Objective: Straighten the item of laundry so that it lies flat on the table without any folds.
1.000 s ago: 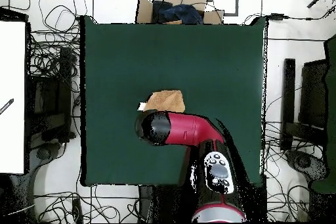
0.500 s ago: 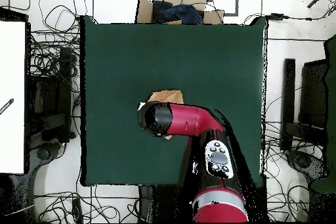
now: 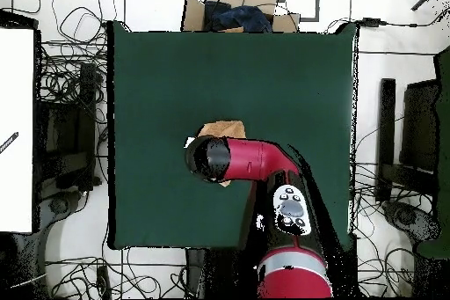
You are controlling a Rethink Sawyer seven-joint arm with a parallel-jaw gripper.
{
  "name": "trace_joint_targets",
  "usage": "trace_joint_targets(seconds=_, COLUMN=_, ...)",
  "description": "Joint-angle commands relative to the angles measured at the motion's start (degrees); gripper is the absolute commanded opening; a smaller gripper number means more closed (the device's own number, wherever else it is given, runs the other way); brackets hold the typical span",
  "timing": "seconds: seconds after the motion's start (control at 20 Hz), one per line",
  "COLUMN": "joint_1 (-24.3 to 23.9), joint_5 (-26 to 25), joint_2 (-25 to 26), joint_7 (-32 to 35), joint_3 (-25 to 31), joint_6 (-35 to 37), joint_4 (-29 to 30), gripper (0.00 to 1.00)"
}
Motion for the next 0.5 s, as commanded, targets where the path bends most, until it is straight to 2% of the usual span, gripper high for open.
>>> trace_joint_targets(seconds=0.05, joint_1=-0.48, joint_5=-3.63, joint_2=3.32, joint_7=-0.09, joint_3=6.32, joint_6=-2.2, joint_4=-3.11, gripper=1.0)
trace_joint_targets(seconds=0.25, joint_1=-0.82, joint_5=-3.96, joint_2=5.39, joint_7=-0.39, joint_3=6.94, joint_6=-2.27, joint_4=-4.32, gripper=1.0)
trace_joint_targets(seconds=0.5, joint_1=0.04, joint_5=-4.27, joint_2=5.46, joint_7=0.26, joint_3=6.19, joint_6=-1.91, joint_4=-4.41, gripper=1.0)
